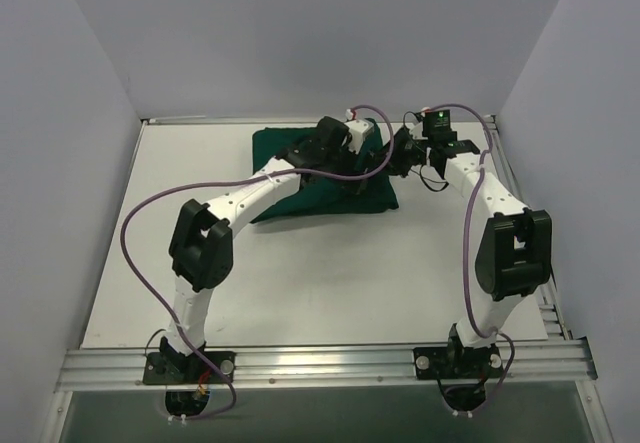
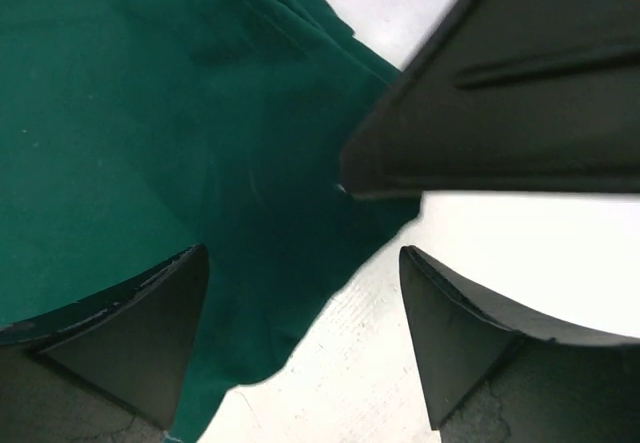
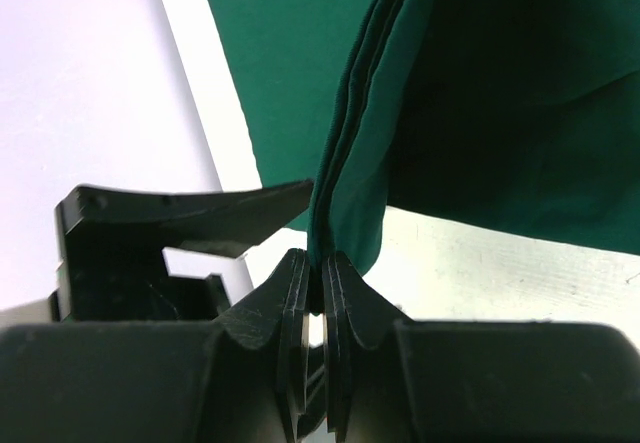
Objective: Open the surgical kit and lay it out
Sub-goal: Open the surgical kit at the center of the board.
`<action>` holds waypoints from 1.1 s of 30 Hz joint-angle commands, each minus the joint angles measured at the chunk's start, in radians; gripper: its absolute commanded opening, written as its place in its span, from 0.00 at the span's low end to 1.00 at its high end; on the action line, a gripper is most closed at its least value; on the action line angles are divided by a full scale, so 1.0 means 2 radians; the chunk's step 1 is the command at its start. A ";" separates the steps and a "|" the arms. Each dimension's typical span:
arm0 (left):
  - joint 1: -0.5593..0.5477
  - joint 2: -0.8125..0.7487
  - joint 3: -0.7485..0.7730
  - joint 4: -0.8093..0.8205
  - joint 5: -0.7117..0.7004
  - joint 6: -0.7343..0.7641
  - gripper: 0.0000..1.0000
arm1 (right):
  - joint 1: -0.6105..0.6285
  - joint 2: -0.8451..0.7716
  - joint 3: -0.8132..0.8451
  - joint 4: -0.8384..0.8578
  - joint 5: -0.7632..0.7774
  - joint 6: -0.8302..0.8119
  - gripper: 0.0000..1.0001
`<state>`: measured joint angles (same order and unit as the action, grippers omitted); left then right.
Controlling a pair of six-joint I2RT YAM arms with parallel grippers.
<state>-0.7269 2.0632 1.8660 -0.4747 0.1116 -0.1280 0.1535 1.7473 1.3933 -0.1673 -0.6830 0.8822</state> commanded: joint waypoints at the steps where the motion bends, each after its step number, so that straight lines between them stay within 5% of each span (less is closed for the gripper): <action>1: 0.000 0.011 0.040 0.002 -0.030 -0.006 0.85 | 0.006 -0.033 0.004 0.006 -0.019 0.010 0.00; 5: 0.000 0.023 0.052 0.000 -0.031 -0.009 0.69 | 0.008 -0.035 0.002 0.008 -0.021 0.014 0.00; 9: 0.005 0.028 0.062 -0.016 -0.033 -0.007 0.03 | 0.008 -0.035 0.003 0.010 -0.021 0.015 0.00; 10: 0.009 0.025 0.060 -0.019 -0.039 -0.006 0.02 | 0.008 -0.033 0.005 0.010 -0.021 0.014 0.03; 14: 0.037 -0.011 0.024 -0.017 -0.069 -0.006 0.02 | 0.006 -0.024 0.034 -0.025 0.005 -0.022 0.46; 18: 0.102 -0.083 -0.029 -0.014 -0.070 -0.004 0.02 | -0.001 -0.002 0.063 -0.061 0.023 -0.054 0.68; 33: 0.368 -0.193 -0.161 -0.024 -0.041 0.043 0.02 | -0.004 0.042 0.132 -0.107 0.042 -0.119 0.72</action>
<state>-0.0578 1.7084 1.5845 -0.5217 0.0204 -0.0925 0.1261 1.8133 1.6257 -0.3489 -0.6010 0.6842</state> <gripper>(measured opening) 0.043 0.721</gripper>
